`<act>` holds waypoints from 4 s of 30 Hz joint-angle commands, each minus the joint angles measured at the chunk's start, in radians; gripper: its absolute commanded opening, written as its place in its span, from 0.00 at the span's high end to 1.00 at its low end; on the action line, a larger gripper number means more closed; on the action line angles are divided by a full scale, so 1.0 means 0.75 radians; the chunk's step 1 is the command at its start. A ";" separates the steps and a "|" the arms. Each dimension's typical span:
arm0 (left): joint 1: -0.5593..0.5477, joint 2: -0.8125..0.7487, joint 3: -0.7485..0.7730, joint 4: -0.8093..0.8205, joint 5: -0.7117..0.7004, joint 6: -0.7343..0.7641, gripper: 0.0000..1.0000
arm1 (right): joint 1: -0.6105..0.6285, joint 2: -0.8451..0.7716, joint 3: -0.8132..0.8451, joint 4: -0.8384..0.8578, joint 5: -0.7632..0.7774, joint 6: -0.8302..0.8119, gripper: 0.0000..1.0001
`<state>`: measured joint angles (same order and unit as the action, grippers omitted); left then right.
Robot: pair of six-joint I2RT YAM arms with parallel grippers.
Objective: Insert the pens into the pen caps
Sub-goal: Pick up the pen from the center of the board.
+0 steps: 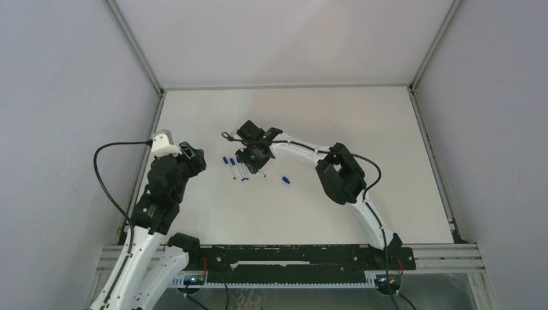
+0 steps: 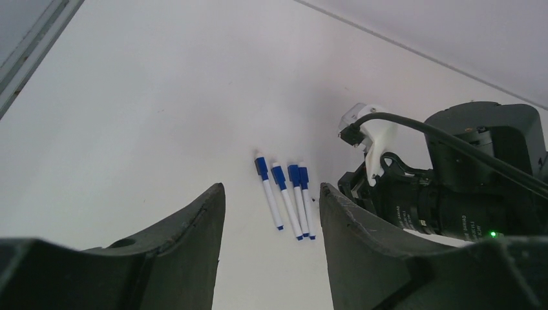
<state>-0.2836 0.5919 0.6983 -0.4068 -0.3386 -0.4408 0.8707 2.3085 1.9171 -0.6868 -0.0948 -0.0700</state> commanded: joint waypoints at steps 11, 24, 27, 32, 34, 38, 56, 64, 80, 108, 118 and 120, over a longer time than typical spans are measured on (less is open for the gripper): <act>0.006 -0.034 -0.006 0.030 -0.060 -0.006 0.41 | -0.017 0.107 0.141 -0.043 0.029 -0.043 0.64; 0.006 -0.002 0.001 0.043 0.021 0.021 0.39 | -0.031 0.115 0.148 -0.066 -0.040 -0.012 0.91; 0.006 0.028 0.004 0.072 0.139 0.043 0.39 | -0.061 0.037 0.050 -0.008 -0.104 0.049 0.96; 0.006 0.026 -0.030 0.142 0.354 0.039 0.38 | -0.121 -0.217 -0.239 0.179 -0.162 0.150 1.00; 0.006 0.022 -0.045 0.195 0.463 0.029 0.38 | -0.156 -0.342 -0.380 0.289 -0.221 0.222 1.00; 0.006 0.041 -0.082 0.355 0.743 -0.020 0.37 | -0.232 -0.610 -0.672 0.587 -0.375 0.416 1.00; -0.204 0.304 -0.085 0.961 1.144 -0.272 0.37 | -0.260 -1.224 -1.043 1.125 -0.295 0.899 1.00; -0.240 0.389 -0.037 1.045 1.175 -0.316 0.37 | -0.206 -1.284 -1.045 1.113 -0.250 0.854 1.00; -0.250 0.471 0.001 1.118 1.148 -0.339 0.50 | -0.122 -1.312 -1.044 1.132 -0.272 0.825 1.00; -0.250 0.472 0.028 0.979 1.044 -0.299 1.00 | -0.024 -1.392 -1.045 1.009 -0.132 0.612 0.70; -0.205 0.426 0.112 0.485 0.748 -0.030 1.00 | -0.037 -1.477 -1.044 0.656 0.027 0.364 0.61; -0.198 0.396 0.116 0.415 0.680 0.028 1.00 | -0.051 -1.445 -1.045 0.551 0.027 0.332 0.61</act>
<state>-0.4488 0.9394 0.7197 0.0597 0.3038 -0.5484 0.8448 1.2003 1.1244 -0.0944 -0.1261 0.2810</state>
